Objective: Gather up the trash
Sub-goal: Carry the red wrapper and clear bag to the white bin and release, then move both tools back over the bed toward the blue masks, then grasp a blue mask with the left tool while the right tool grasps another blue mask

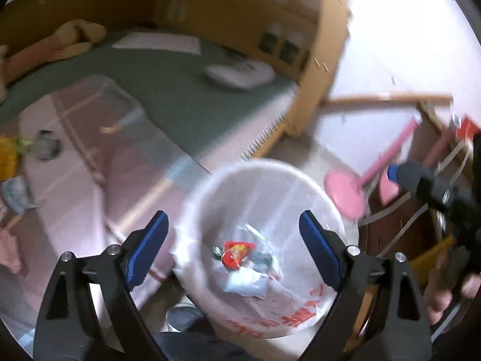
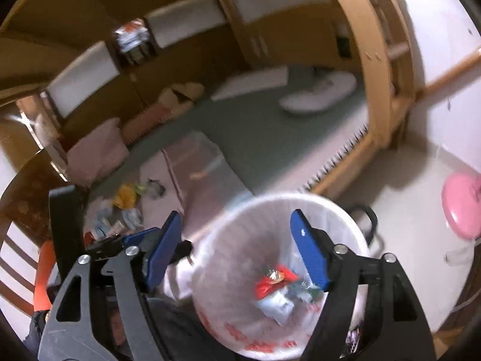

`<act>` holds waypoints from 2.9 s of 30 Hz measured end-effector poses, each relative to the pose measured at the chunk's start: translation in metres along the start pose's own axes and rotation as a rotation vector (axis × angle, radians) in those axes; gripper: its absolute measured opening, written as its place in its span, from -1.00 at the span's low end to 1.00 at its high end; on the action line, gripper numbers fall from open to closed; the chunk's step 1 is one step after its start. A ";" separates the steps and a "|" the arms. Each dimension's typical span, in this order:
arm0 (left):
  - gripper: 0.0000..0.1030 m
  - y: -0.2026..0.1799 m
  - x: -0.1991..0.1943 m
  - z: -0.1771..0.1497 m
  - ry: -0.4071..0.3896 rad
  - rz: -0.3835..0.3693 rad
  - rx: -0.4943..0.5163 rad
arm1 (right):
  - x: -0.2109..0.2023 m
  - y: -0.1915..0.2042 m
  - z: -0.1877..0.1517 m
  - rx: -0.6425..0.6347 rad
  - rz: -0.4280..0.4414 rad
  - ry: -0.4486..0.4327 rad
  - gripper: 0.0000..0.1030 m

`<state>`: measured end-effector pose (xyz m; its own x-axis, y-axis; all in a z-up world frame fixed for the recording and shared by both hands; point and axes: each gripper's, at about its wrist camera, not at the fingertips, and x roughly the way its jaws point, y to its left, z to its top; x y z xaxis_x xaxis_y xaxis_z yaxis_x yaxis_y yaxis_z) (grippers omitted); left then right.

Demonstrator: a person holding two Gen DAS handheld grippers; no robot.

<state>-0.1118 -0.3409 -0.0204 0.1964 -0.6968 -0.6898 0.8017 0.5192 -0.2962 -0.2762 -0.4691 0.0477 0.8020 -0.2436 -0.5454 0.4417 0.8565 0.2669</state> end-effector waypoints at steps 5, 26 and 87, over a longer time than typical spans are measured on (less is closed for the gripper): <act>0.80 0.096 -0.087 -0.006 -0.157 0.271 -0.106 | 0.047 0.073 -0.003 -0.134 0.075 0.002 0.44; 0.83 0.286 -0.221 -0.097 -0.261 0.785 -0.388 | 0.183 0.305 -0.054 -0.494 0.254 0.067 0.51; -0.41 0.462 -0.059 -0.024 -0.078 0.709 -0.485 | 0.425 0.325 -0.067 -0.369 0.154 0.546 -0.72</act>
<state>0.2333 -0.0481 -0.1318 0.6119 -0.1510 -0.7764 0.1485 0.9861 -0.0747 0.1814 -0.2639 -0.1511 0.4835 0.0755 -0.8721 0.0949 0.9859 0.1380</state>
